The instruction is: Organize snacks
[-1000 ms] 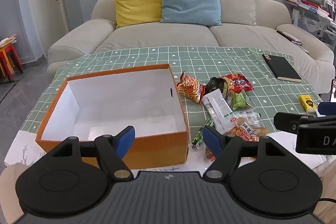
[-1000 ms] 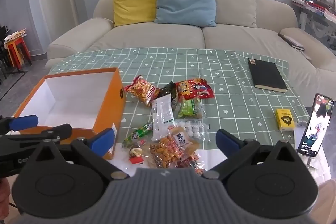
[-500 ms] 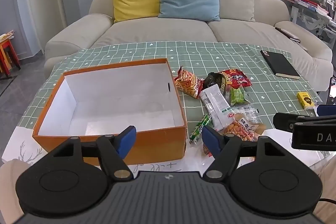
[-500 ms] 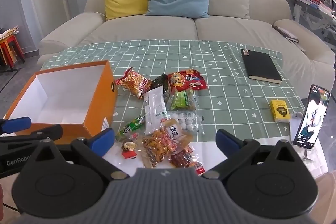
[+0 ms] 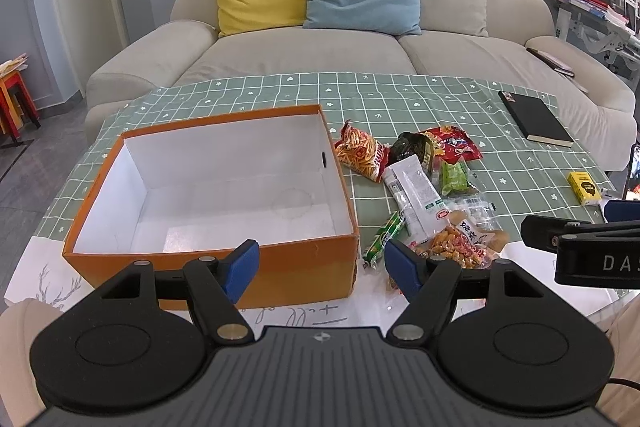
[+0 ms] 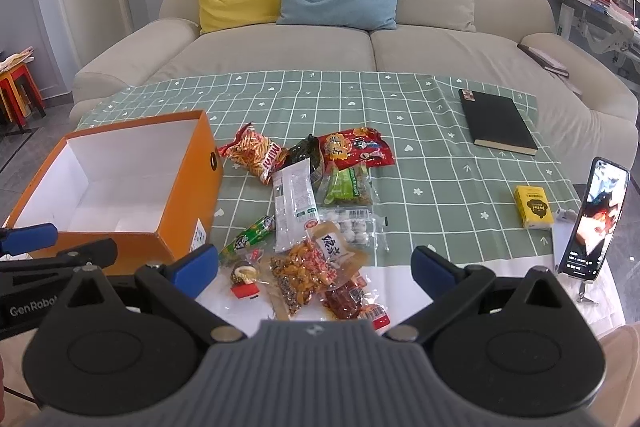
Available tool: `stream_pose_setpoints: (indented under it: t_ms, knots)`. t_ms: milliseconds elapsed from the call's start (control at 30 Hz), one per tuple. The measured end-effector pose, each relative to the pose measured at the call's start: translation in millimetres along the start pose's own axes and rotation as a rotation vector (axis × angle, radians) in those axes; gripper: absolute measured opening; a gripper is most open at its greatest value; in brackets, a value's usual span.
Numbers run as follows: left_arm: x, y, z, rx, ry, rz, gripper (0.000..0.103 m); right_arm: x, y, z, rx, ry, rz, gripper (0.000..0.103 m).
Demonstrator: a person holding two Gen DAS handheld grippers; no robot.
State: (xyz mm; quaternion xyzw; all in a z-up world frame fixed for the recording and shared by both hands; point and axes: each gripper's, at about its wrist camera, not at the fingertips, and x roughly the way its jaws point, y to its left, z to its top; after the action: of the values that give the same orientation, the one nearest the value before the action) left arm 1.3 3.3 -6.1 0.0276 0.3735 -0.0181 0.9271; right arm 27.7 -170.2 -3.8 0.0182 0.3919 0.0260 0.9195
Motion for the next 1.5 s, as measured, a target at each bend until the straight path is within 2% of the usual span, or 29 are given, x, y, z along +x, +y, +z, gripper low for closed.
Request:
stream_pose_setpoints:
  t_ms: [1500]
  knots:
    - [1.9, 3.5, 1.2, 0.001, 0.030, 0.005, 0.084, 3.9, 3.3, 1.5, -0.006, 0.010, 0.009, 0.099]
